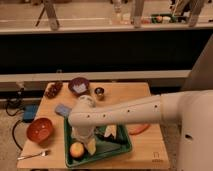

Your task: Place apple in red bowl

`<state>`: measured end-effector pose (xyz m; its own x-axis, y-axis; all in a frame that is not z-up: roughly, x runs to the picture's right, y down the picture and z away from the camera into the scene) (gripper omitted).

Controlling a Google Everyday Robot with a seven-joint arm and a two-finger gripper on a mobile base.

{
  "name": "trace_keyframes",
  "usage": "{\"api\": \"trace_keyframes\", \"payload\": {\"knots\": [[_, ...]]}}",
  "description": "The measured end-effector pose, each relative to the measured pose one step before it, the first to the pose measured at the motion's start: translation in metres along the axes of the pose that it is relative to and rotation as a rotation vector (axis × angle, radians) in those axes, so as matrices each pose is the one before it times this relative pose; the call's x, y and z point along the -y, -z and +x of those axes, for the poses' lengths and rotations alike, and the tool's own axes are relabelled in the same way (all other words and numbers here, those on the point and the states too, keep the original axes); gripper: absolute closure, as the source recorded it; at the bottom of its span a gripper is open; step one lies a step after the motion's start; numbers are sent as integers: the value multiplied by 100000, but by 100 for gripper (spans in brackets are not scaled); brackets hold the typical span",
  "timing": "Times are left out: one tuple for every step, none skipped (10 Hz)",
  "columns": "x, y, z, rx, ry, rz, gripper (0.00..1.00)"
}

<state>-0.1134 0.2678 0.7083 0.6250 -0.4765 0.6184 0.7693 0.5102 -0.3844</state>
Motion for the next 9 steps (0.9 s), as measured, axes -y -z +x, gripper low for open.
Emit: {"api": "trace_keyframes", "payload": {"knots": [[110,-74,-121,346,-2347,-342,20],[46,-71,-102,73,-1181,-190,20],[-50,-130,13,114,-971,-221,20],[52,-130,-6,407,-863,544,20],[114,-138,-36,622,-185,1137,20],[96,-113,0,220,190,1177,20],[77,-92,-5,-13,357,859,20],[91,-99,-1,-204,509,712,20],[16,-114,64,-236,176,379,20]]}}
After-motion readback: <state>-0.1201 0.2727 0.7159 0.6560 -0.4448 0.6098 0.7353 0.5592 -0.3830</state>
